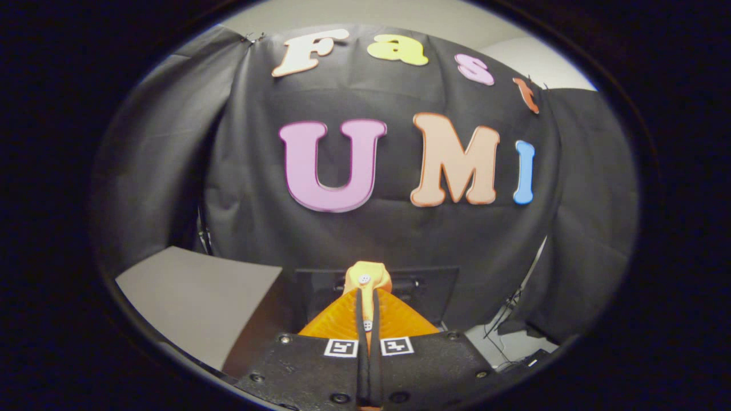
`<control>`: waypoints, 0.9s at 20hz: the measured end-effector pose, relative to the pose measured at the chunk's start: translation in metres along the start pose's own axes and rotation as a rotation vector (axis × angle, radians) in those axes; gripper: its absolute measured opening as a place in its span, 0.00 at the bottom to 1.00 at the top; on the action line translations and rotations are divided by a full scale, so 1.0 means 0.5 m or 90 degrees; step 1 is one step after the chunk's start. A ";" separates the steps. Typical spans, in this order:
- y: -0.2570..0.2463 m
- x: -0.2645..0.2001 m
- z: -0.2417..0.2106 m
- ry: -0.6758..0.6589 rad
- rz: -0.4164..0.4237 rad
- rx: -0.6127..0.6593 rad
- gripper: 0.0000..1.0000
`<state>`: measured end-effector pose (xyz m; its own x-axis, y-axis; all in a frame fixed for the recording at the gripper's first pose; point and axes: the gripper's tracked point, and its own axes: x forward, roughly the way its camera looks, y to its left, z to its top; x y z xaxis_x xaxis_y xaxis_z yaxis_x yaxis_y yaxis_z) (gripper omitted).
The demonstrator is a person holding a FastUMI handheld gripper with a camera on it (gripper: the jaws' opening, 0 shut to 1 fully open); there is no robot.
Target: Put the clothes into the washing machine and then close the washing machine lid.
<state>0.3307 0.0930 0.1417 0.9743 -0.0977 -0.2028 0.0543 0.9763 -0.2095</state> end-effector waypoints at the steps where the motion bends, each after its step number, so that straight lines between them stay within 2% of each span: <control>1: -0.004 0.016 -0.037 0.013 -0.003 0.003 0.00; 9: -0.031 0.125 -0.319 0.149 -0.037 0.066 0.01; 15: -0.045 0.156 -0.404 0.181 -0.051 0.062 0.02; 17: -0.048 0.159 -0.414 0.181 -0.062 0.062 0.08; 18: -0.057 0.162 -0.407 0.172 -0.078 0.055 0.18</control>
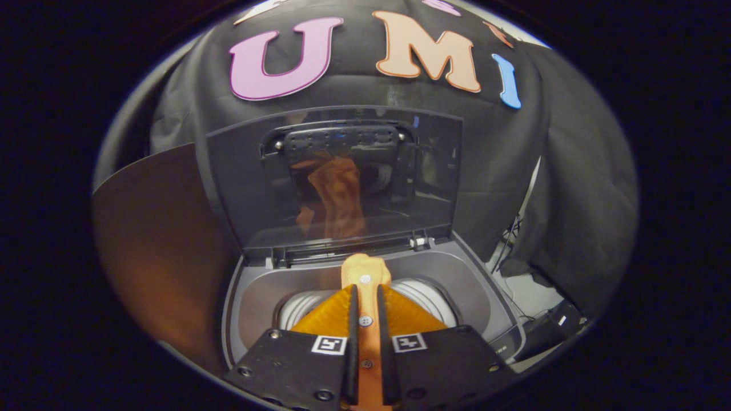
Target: Put the clothes into the washing machine and then close the washing machine lid.
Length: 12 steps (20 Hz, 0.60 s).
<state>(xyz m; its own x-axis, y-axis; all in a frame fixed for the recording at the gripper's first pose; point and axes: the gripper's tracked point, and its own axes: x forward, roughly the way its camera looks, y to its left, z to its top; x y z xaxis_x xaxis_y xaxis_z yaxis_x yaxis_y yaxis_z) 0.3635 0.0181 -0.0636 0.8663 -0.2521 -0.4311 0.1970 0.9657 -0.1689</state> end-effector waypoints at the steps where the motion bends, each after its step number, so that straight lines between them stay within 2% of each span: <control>1: -0.014 -0.003 0.005 -0.004 -0.016 -0.008 0.27; 5: -0.003 -0.016 0.024 -0.016 -0.015 -0.025 0.64; 10: 0.008 -0.044 0.075 -0.049 -0.036 -0.035 0.99; 12: 0.017 -0.048 0.085 -0.051 -0.035 -0.037 0.98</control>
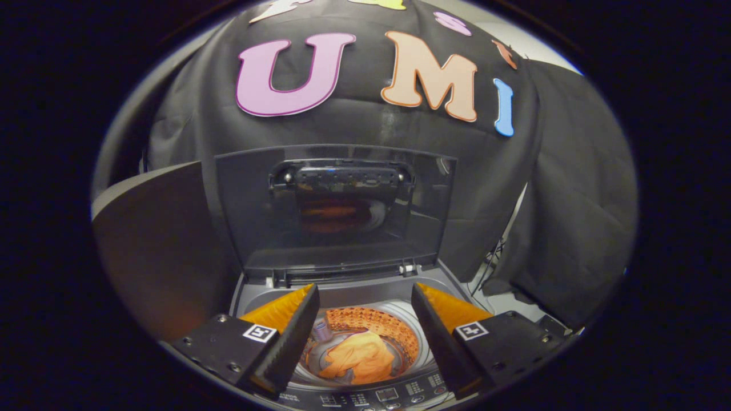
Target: Put the clothes into the washing machine and then close the washing machine lid.
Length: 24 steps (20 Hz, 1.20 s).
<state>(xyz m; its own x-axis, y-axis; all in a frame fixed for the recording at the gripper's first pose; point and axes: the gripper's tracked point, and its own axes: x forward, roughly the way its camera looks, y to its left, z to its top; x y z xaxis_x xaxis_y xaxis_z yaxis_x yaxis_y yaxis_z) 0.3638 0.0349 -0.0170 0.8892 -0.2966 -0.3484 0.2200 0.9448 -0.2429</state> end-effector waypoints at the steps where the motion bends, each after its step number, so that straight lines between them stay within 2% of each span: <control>1: 0.001 -0.004 0.008 -0.001 -0.001 -0.004 0.98; 10: 0.008 -0.038 0.130 -0.048 -0.005 -0.067 0.98; 14: 0.013 -0.056 0.200 -0.065 0.002 -0.062 0.97; 18: 0.030 -0.060 0.296 -0.095 0.039 -0.040 0.97; 21: 0.022 -0.052 0.375 -0.137 0.032 -0.047 0.97; 24: 0.048 -0.024 0.415 -0.148 0.054 -0.063 0.97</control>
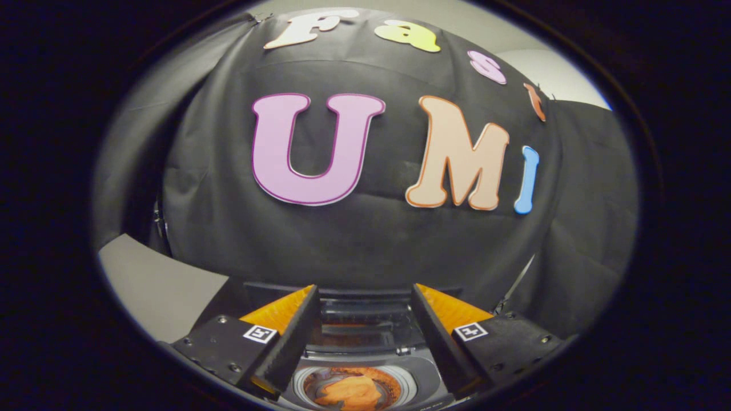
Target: Put the clothes into the washing machine and then close the washing machine lid.
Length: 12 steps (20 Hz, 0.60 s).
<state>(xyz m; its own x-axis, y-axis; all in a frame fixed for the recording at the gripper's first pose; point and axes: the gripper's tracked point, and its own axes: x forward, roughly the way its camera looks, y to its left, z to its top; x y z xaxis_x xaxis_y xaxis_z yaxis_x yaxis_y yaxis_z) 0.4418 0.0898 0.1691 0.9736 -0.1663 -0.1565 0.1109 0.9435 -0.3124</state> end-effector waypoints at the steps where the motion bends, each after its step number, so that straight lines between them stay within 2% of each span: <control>1: -0.008 0.012 0.010 -0.002 -0.015 -0.009 0.97; 5: 0.001 0.067 0.017 0.004 -0.036 -0.012 0.97; 8: 0.017 0.119 0.032 -0.019 -0.028 0.025 0.97; 12: 0.021 0.183 0.005 -0.025 -0.021 0.076 0.97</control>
<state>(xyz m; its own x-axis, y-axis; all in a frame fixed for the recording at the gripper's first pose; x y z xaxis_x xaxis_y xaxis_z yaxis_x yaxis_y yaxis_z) 0.5327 0.0852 0.1536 0.9760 -0.1881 -0.1099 0.1633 0.9656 -0.2023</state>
